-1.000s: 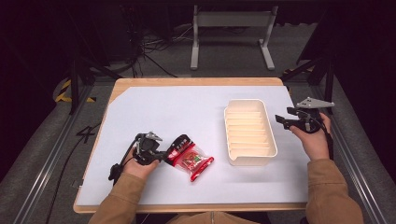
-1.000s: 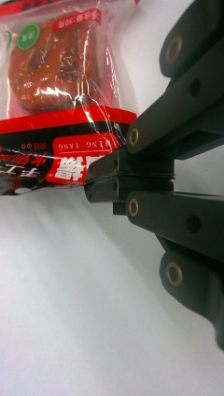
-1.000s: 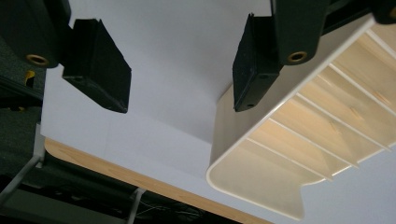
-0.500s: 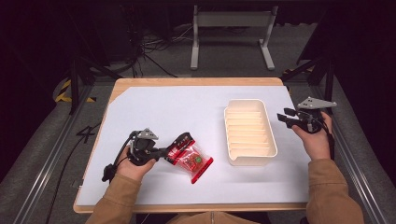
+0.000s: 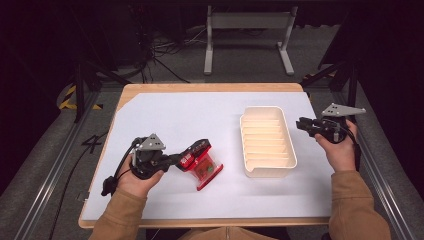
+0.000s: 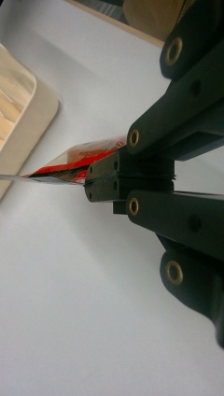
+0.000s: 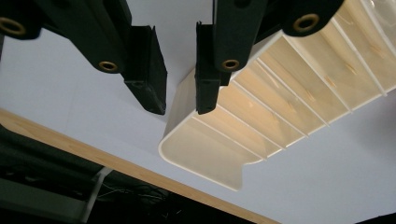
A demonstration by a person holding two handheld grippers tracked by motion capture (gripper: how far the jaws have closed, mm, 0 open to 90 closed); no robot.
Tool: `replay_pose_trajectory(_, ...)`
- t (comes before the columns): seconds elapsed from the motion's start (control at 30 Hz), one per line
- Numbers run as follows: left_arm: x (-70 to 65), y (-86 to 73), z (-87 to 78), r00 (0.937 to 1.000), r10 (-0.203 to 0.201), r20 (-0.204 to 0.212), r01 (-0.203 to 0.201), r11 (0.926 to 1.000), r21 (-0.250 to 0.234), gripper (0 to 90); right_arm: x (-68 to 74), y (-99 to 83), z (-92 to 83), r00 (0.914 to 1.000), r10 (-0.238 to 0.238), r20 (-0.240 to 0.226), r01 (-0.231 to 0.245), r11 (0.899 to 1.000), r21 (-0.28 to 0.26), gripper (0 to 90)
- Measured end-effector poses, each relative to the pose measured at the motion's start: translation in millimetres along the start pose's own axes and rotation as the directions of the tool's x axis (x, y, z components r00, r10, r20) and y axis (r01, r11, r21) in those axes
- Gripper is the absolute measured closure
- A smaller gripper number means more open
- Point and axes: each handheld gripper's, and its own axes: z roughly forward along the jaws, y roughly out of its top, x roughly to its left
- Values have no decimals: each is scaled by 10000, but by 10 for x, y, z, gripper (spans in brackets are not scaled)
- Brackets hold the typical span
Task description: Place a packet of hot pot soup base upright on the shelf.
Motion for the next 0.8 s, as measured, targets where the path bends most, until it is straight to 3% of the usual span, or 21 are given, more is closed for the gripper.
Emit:
replay_pose_trajectory(0.3, -80, 63, -161, 9977, 644, -217, -647, 9978, -114, 900, 125, 124, -46, 9981, -436, -433, 429, 9989, -162, 720)
replay_pose_trajectory(0.5, -89, 92, -256, 9961, 781, -413, -791, 9966, -242, 900, 305, 323, -88, 9879, -1014, -1178, 957, 9940, -526, 703)
replay_pose_trajectory(0.6, -89, 106, -286, 9954, 862, -416, -874, 9958, -270, 900, 427, 458, -87, 9736, -1239, -1916, 1100, 9906, -819, 676)
replay_pose_trajectory(0.63, -89, 106, -286, 9954, 862, -416, -874, 9958, -270, 900, 427, 458, -87, 9736, -1239, -1916, 1100, 9906, -819, 676)
replay_pose_trajectory(0.67, -101, 115, -298, 9948, 931, -420, -941, 9953, -226, 900, 468, 503, -86, 9680, -1355, -2110, 1200, 9892, -847, 672)
replay_pose_trajectory(0.8, -143, 144, -337, 9920, 1201, -393, -1208, 9925, -172, 900, 681, 737, -74, 9348, -2025, -2917, 1811, 9785, -987, 652)
